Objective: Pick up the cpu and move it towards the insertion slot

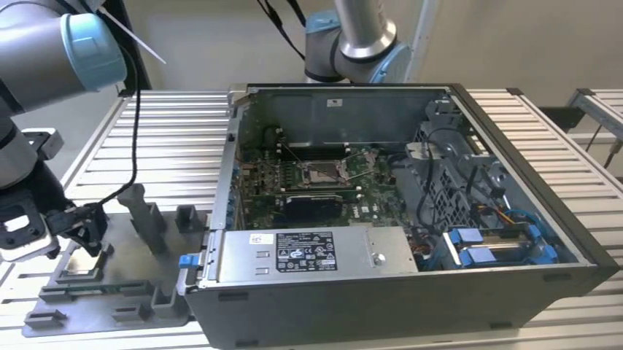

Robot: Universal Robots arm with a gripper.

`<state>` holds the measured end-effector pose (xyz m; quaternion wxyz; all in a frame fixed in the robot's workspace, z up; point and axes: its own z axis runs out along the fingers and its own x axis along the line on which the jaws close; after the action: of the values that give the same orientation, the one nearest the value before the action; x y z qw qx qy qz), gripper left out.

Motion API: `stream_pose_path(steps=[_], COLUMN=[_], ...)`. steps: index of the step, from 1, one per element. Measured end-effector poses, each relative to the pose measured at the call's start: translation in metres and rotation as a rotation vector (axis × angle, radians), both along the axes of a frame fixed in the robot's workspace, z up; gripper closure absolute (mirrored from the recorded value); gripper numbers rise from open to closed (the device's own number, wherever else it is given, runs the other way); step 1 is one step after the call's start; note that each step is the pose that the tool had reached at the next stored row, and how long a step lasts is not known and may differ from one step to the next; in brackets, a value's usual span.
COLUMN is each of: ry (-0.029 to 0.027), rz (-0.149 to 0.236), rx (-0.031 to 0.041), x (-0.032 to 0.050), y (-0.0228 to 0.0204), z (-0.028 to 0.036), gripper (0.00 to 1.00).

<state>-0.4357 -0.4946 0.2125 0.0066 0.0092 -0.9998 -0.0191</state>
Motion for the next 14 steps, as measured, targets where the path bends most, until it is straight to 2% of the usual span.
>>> stream_pose_path(steps=[7, 14], ry=[0.0, -0.0001], rz=[0.0, 0.0], rx=[0.0, 0.0001], x=[-0.0001, -0.0016], y=[0.0001, 0.0], z=[-0.0101, -0.0166], gripper=[0.0, 0.0])
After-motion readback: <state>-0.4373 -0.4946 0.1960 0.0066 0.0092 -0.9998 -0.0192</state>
